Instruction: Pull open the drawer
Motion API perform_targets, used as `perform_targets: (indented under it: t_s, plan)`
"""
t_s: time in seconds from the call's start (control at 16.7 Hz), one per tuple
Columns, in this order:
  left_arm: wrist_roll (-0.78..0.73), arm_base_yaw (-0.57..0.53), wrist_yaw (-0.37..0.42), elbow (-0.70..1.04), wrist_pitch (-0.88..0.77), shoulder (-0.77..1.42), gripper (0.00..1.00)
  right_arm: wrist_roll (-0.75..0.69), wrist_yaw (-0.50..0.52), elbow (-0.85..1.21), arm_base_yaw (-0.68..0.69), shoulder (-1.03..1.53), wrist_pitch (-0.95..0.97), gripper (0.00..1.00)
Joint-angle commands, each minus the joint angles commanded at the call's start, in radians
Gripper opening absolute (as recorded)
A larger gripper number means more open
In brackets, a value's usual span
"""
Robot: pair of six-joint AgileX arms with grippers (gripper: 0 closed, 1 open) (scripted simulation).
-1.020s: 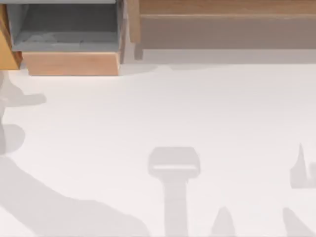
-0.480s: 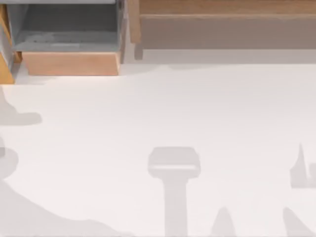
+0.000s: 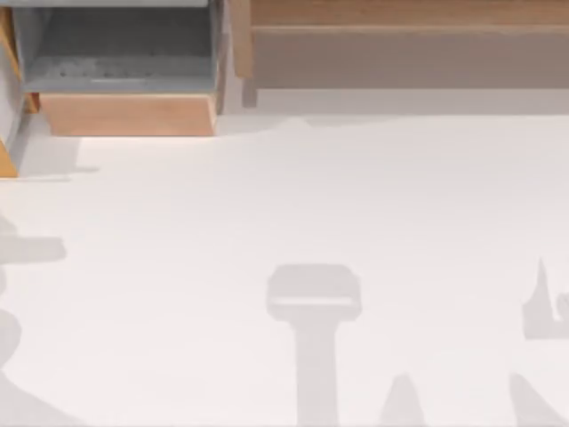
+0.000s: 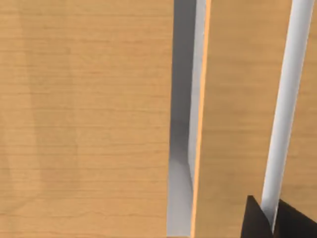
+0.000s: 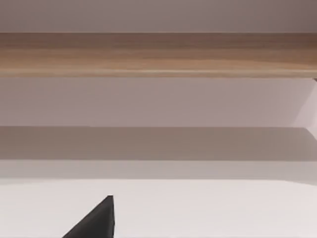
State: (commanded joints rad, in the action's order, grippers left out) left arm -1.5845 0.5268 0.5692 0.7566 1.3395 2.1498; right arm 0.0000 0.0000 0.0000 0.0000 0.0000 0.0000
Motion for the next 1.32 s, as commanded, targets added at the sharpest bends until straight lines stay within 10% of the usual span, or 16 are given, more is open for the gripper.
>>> perform_targets:
  t_s: [1.14, 1.32]
  plan:
    - [-0.011, 0.152, 0.154, -0.271, 0.167, -0.114, 0.00, 0.000, 0.000, 0.000, 0.000, 0.000, 0.000, 1.00]
    - [-0.011, 0.152, 0.154, -0.271, 0.167, -0.114, 0.23, 0.000, 0.000, 0.000, 0.000, 0.000, 0.000, 1.00]
